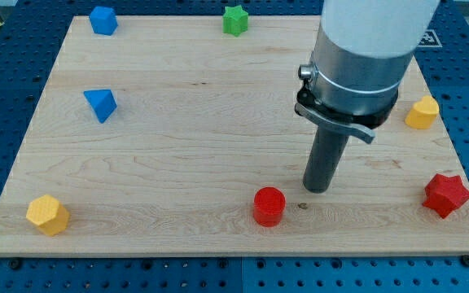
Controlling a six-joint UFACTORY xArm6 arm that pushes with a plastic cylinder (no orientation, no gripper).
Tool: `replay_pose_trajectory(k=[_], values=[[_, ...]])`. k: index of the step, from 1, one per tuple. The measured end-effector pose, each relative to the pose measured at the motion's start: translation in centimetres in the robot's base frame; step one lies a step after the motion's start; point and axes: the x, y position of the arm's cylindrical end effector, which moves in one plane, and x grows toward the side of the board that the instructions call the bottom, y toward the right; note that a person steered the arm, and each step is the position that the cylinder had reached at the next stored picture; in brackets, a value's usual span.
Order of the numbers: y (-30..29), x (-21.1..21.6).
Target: Place your arm to the bottom right
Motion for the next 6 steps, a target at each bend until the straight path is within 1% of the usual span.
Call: replay_pose_trajectory(k=[1, 2, 3, 5, 6], values=[[1.5, 0.7], [7.0, 2.4], [13.7, 4.7], [14.9, 6.0], [17.3, 7.3]])
